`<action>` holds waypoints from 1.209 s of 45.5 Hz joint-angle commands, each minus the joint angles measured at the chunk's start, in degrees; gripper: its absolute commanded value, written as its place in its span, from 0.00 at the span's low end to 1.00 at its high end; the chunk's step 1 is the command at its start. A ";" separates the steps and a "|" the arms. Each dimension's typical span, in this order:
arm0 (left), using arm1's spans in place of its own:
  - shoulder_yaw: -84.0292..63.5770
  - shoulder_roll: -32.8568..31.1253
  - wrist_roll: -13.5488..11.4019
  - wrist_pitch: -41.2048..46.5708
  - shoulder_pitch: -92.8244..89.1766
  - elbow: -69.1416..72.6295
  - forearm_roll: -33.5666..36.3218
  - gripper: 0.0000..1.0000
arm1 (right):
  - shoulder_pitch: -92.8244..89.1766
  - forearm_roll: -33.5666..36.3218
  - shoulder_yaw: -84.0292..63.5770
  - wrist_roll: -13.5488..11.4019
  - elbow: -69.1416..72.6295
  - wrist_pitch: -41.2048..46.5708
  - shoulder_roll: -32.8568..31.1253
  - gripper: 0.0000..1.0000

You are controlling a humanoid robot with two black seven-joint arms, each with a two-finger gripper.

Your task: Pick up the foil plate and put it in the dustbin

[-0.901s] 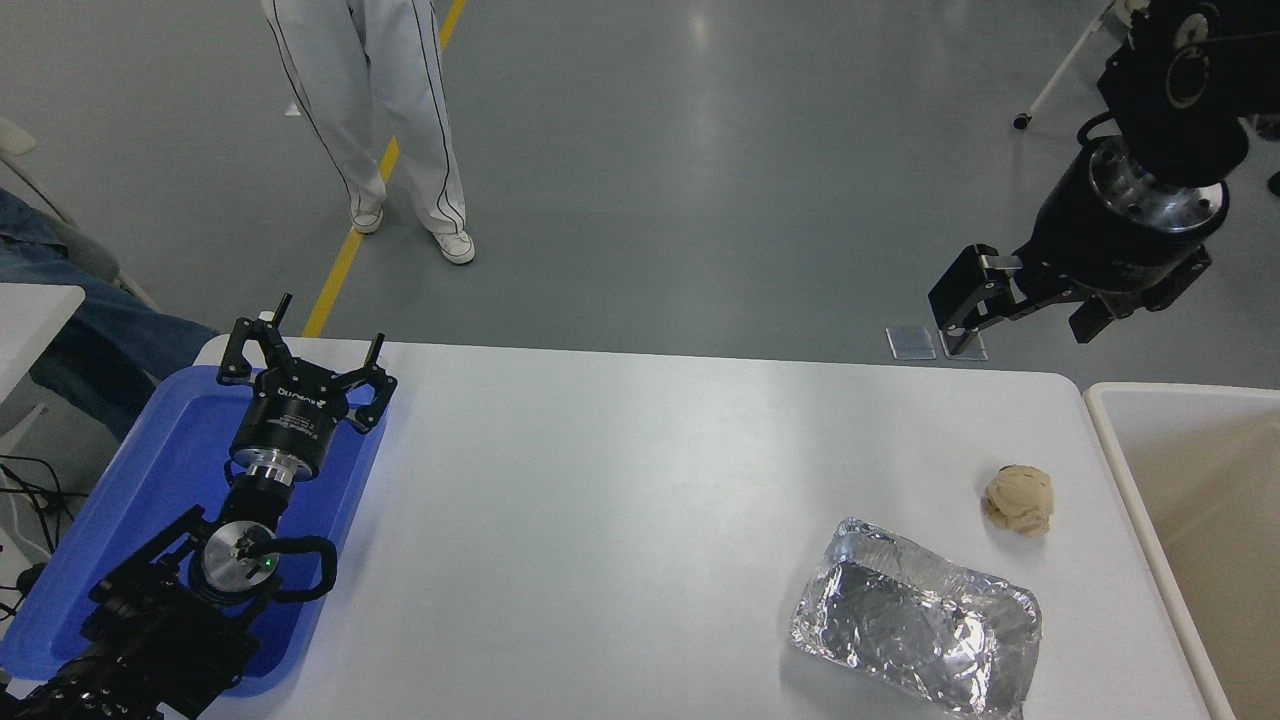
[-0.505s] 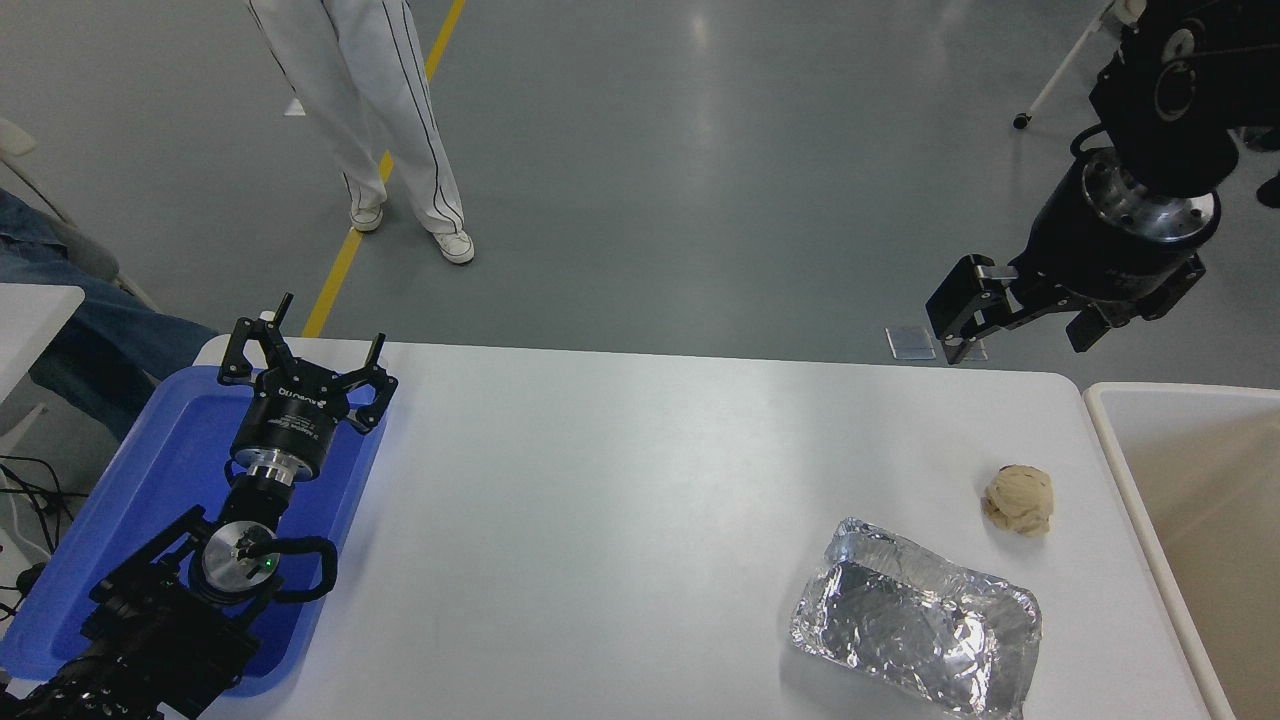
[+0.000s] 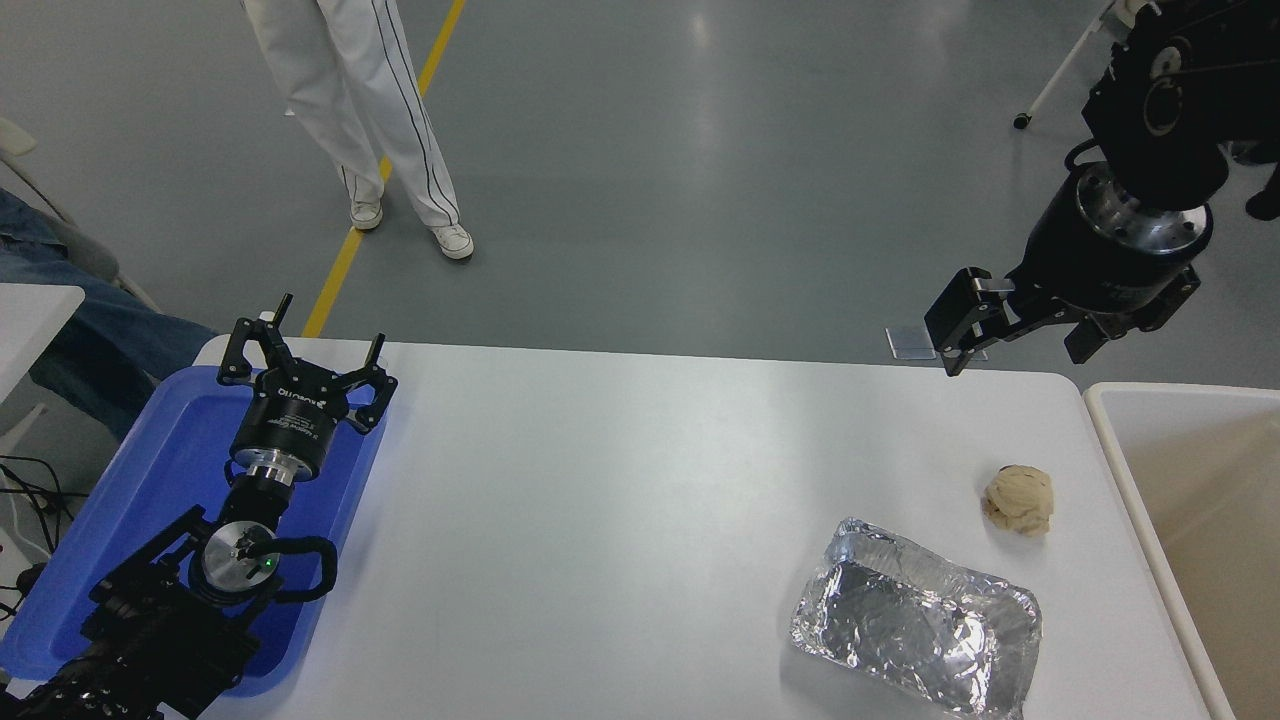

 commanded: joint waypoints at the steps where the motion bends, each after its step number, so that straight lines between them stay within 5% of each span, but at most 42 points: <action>1: 0.00 0.00 0.00 0.00 0.00 -0.04 0.00 1.00 | -0.36 0.00 0.00 0.00 0.00 0.00 -0.20 1.00; 55: 0.00 0.00 0.09 0.00 0.00 -0.04 0.09 1.00 | -3.78 -2.64 -4.04 0.00 0.35 0.00 -3.98 1.00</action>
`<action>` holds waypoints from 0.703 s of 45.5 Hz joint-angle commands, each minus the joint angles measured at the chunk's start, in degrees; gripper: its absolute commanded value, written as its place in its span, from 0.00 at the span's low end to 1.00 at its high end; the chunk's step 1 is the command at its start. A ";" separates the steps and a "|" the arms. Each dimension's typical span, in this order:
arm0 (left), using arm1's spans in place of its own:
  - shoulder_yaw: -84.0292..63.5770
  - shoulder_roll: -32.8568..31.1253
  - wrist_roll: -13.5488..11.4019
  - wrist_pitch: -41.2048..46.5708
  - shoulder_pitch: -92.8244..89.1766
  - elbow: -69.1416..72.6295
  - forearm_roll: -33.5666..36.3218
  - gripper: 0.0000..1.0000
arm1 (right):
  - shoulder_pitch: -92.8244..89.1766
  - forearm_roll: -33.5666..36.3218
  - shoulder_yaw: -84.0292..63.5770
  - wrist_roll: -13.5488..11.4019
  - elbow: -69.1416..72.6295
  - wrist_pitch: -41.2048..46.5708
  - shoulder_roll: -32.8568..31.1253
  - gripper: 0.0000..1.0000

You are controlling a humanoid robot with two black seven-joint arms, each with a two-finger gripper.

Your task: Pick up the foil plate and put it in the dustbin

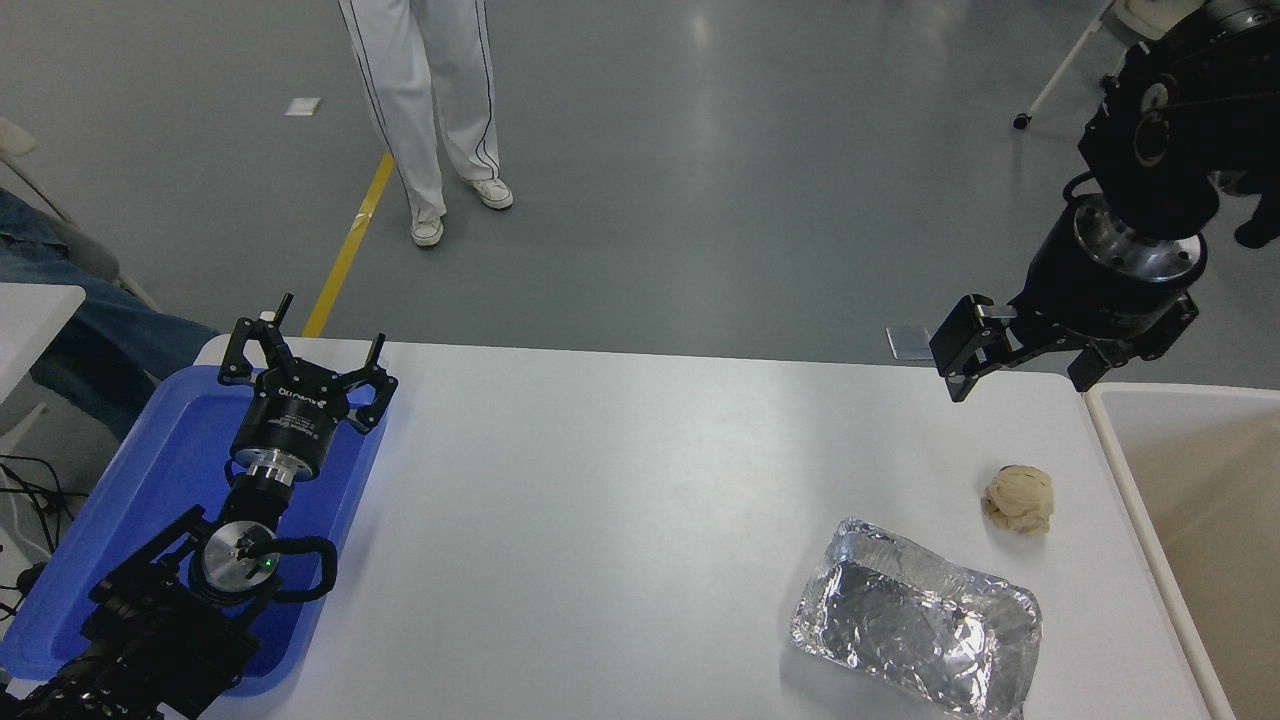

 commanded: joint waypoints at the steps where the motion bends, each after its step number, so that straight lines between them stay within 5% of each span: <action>1: 0.00 0.00 -0.02 0.00 0.00 -0.02 -0.01 1.00 | -0.79 -1.69 -3.25 0.00 0.35 0.00 -2.80 1.00; 15: 0.00 0.00 -0.03 0.00 0.00 0.06 -0.01 1.00 | -4.31 -1.61 -5.72 0.00 0.44 0.00 -3.59 1.00; 32: 0.00 0.00 -0.03 0.00 0.00 -0.02 -0.01 1.00 | -13.54 -1.78 -4.67 0.00 -1.14 0.00 -14.83 1.00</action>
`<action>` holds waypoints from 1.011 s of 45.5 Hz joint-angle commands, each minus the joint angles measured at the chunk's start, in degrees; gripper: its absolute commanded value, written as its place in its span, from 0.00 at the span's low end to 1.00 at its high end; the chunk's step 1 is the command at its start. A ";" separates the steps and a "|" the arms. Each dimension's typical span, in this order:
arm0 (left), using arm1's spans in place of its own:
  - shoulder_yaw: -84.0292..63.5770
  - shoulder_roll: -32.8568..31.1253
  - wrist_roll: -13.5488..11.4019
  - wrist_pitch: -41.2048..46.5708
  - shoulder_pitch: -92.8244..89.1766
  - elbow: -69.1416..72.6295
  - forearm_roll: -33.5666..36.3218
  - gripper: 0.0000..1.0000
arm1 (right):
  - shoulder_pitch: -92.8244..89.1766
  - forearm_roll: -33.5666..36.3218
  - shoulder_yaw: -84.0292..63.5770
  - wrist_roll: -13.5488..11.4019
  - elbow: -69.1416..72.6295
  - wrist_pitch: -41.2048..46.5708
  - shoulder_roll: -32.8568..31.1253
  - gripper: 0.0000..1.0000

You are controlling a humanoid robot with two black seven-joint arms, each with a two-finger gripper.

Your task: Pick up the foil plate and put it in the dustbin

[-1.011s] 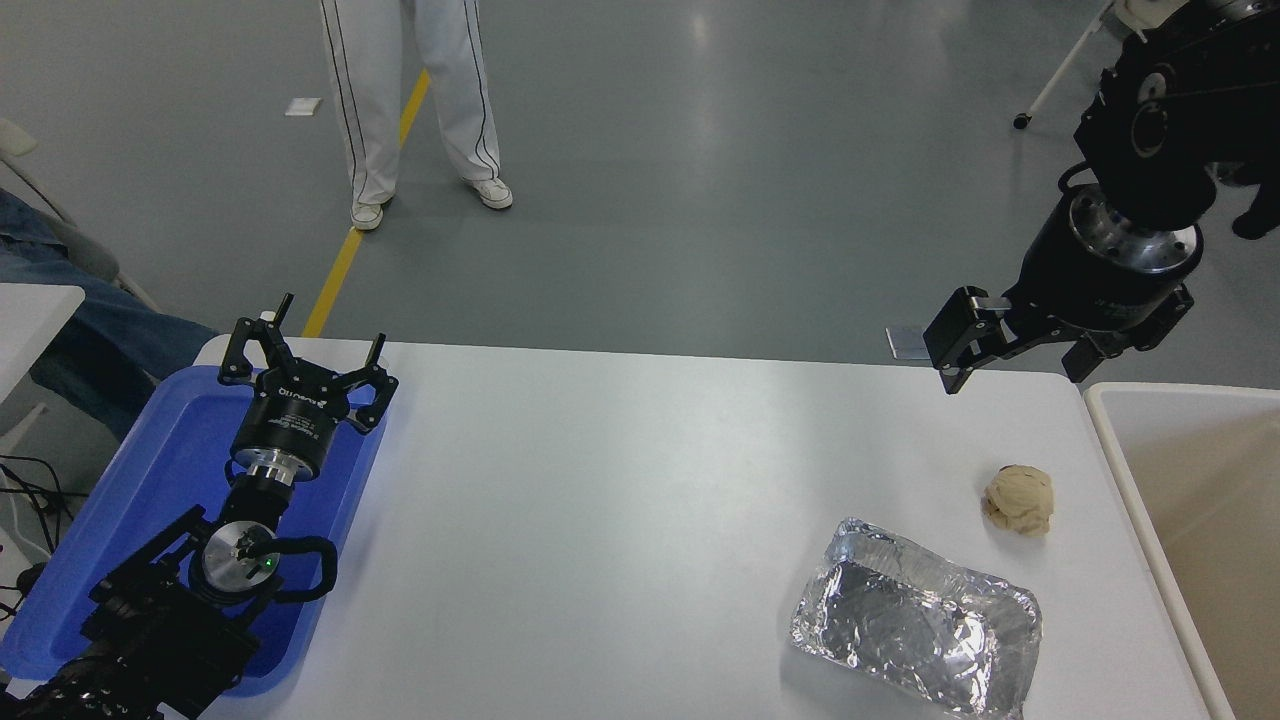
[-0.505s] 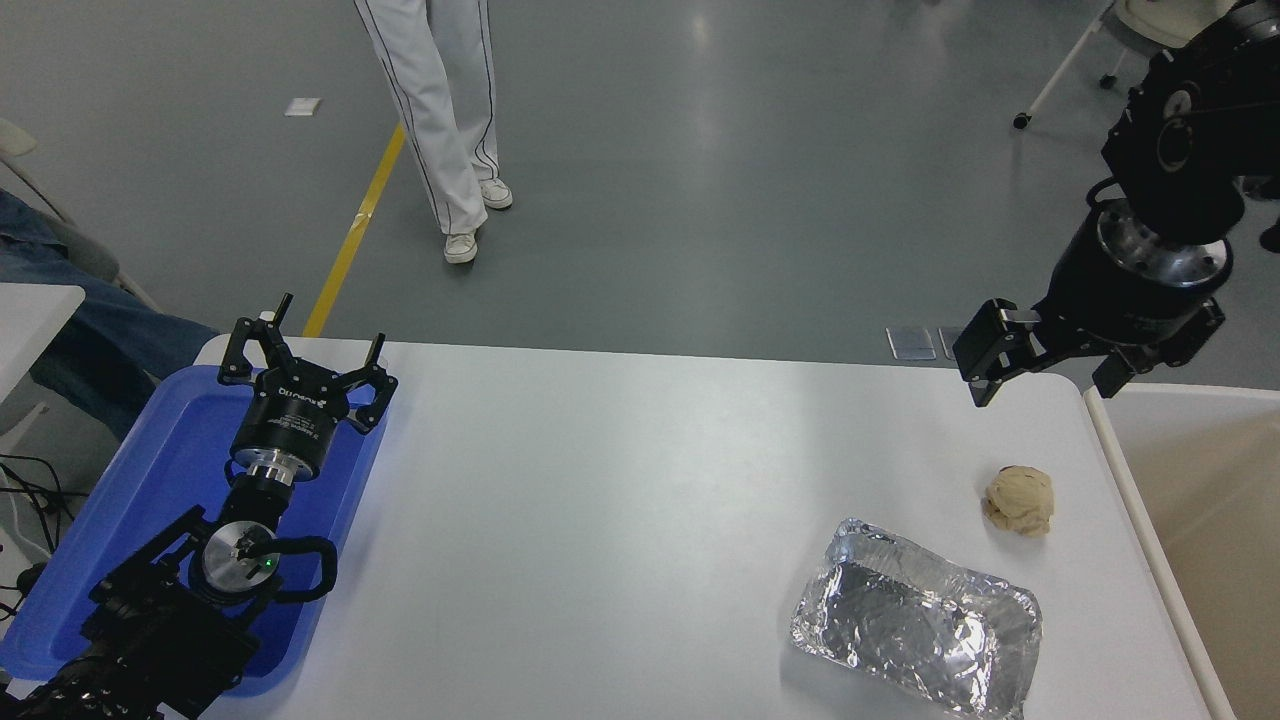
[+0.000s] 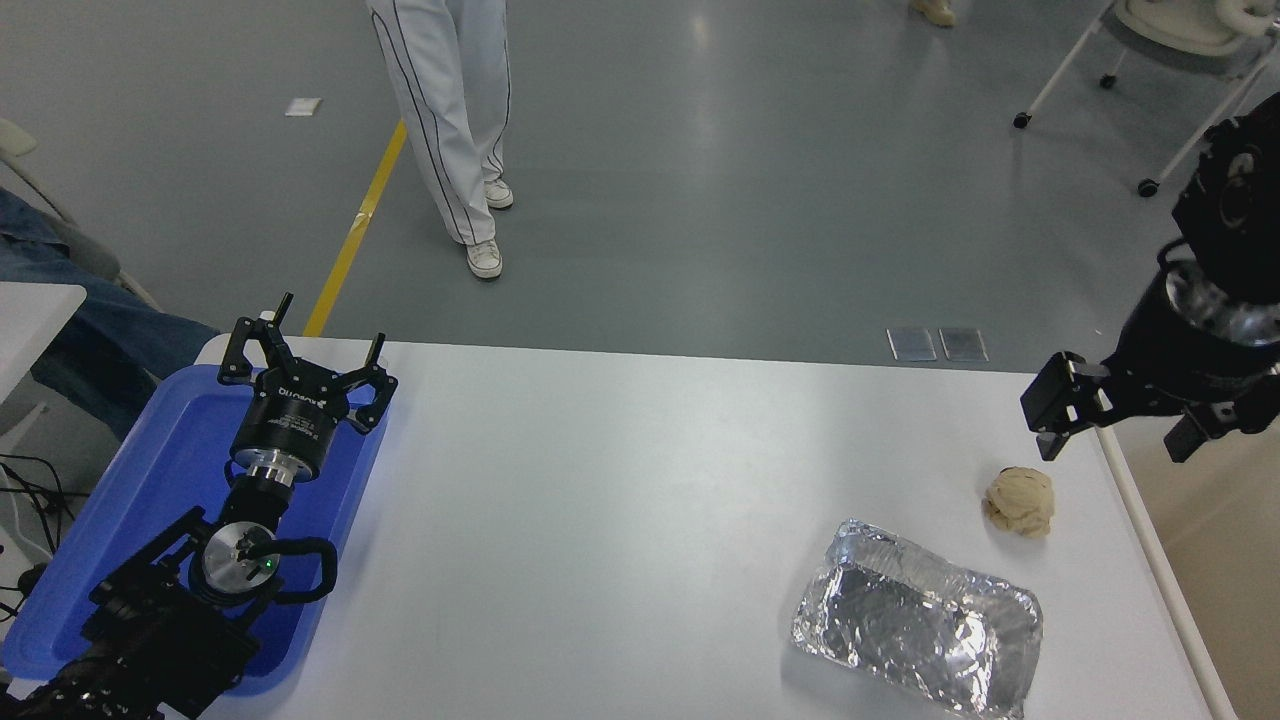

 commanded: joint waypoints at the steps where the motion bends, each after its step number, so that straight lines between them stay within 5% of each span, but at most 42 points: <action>1: 0.00 0.00 0.00 0.00 -0.01 -0.05 0.00 1.00 | -5.12 -0.19 -0.05 -0.01 -0.88 0.00 -7.87 1.00; 19: 0.00 0.00 0.00 0.00 -0.01 -0.05 0.00 1.00 | -16.28 0.25 1.97 -0.01 -1.05 -0.26 -10.43 1.00; 32: 0.00 0.00 0.00 0.00 -0.01 -0.05 0.00 1.00 | -24.63 -0.28 9.79 0.08 -1.05 -18.71 -13.68 0.98; 46: 0.00 0.00 0.00 0.00 -0.01 -0.05 0.00 1.00 | -32.80 -4.67 15.94 0.08 -1.14 -28.03 -13.24 0.98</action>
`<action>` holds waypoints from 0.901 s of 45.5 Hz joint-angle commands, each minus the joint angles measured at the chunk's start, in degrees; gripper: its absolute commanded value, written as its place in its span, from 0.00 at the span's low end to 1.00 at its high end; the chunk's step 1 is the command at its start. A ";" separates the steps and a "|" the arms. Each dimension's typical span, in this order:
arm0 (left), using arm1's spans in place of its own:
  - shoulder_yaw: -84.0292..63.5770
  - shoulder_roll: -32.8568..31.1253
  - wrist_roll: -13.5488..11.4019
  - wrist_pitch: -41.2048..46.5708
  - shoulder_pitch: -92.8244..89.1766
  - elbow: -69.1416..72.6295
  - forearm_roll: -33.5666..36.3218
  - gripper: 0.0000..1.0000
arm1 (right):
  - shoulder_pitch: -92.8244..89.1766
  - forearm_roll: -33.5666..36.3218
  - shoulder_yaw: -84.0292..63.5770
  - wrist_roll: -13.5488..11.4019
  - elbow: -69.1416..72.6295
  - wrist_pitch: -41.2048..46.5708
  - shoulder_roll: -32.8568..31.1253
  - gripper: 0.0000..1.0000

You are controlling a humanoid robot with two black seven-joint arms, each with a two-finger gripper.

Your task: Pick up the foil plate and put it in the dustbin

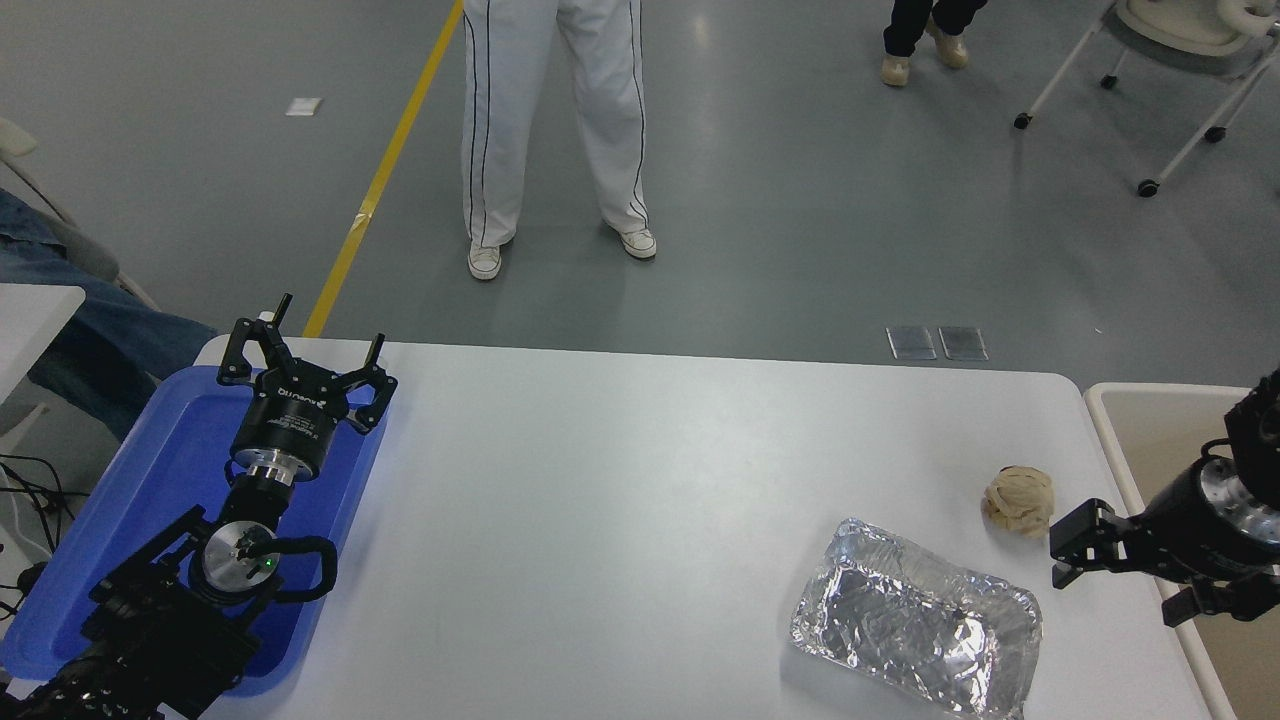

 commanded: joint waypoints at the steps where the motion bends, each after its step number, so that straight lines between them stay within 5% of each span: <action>1: 0.00 0.00 0.00 0.00 0.00 -0.03 0.00 1.00 | -7.33 -3.57 5.78 0.01 -0.17 -7.72 -0.19 0.98; 41: -0.09 0.00 0.00 0.00 0.08 -0.03 0.00 1.00 | -25.52 -3.05 16.24 -0.08 -8.08 -8.33 3.94 0.97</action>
